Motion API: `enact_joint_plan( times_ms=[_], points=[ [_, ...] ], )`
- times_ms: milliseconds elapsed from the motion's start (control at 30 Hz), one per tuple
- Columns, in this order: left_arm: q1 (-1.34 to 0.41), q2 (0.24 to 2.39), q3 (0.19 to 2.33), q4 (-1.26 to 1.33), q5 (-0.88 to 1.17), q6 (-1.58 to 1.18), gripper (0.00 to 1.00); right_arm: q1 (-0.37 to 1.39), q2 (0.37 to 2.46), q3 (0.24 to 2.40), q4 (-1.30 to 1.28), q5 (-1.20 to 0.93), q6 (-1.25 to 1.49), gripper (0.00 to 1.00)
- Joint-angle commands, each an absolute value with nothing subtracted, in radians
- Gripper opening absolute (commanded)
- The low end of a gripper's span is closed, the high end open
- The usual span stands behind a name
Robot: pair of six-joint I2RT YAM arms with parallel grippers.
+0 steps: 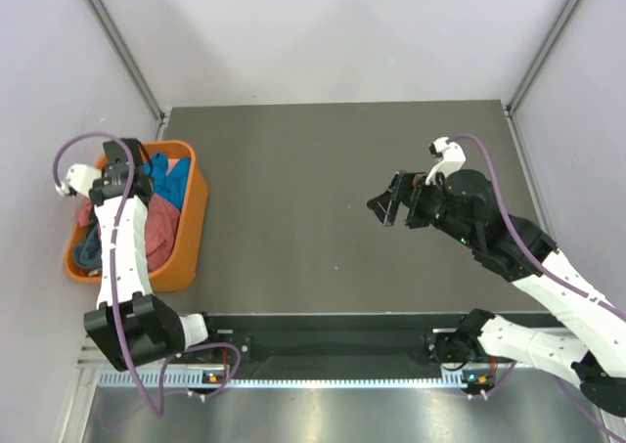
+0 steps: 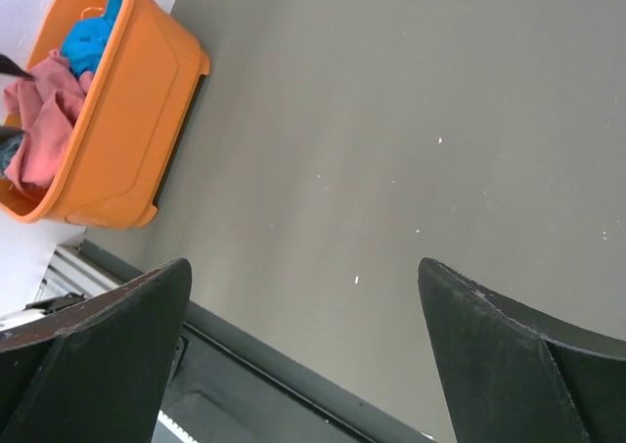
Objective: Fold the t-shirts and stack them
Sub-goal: Grab the tshirt from the pile
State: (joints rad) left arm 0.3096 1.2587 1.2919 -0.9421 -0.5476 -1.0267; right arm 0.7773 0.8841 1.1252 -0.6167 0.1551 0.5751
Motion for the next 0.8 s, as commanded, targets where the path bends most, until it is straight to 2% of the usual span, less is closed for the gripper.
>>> enact_joint_plan(
  times_ms=[0,100,267,333,367,400,433,500,533,767],
  points=[
    [0.342,1.255,1.201,-0.862,-0.615,-1.081,0.81,0.772,0.867,1.135,-0.606,0.137,0.560,1.00],
    [0.359,1.318,1.203,-0.864,-0.629,-1.085,0.84,0.772,0.853,1.124,-0.600,0.152,0.571,1.00],
    [0.362,1.432,1.218,-0.890,-0.655,-1.118,0.84,0.772,0.848,1.111,-0.584,0.150,0.610,1.00],
    [0.362,1.459,1.219,-0.881,-0.644,-1.109,0.66,0.772,0.857,1.112,-0.581,0.137,0.624,1.00],
    [0.364,1.460,1.232,-0.874,-0.600,-1.083,0.47,0.772,0.859,1.114,-0.581,0.132,0.626,1.00],
    [0.362,1.457,1.232,-0.861,-0.574,-1.062,0.19,0.772,0.865,1.115,-0.581,0.123,0.629,1.00],
    [0.362,1.442,1.232,-0.820,-0.549,-1.016,0.09,0.772,0.870,1.117,-0.581,0.121,0.633,1.00],
    [0.364,1.413,1.241,-0.781,-0.474,-0.973,0.01,0.772,0.877,1.117,-0.581,0.121,0.638,1.00],
    [0.362,1.382,1.252,-0.767,-0.445,-0.932,0.00,0.772,0.879,1.117,-0.581,0.123,0.643,1.00],
    [0.360,1.224,1.405,-0.575,-0.226,-0.819,0.00,0.772,0.910,1.118,-0.577,0.121,0.658,1.00]
  ],
)
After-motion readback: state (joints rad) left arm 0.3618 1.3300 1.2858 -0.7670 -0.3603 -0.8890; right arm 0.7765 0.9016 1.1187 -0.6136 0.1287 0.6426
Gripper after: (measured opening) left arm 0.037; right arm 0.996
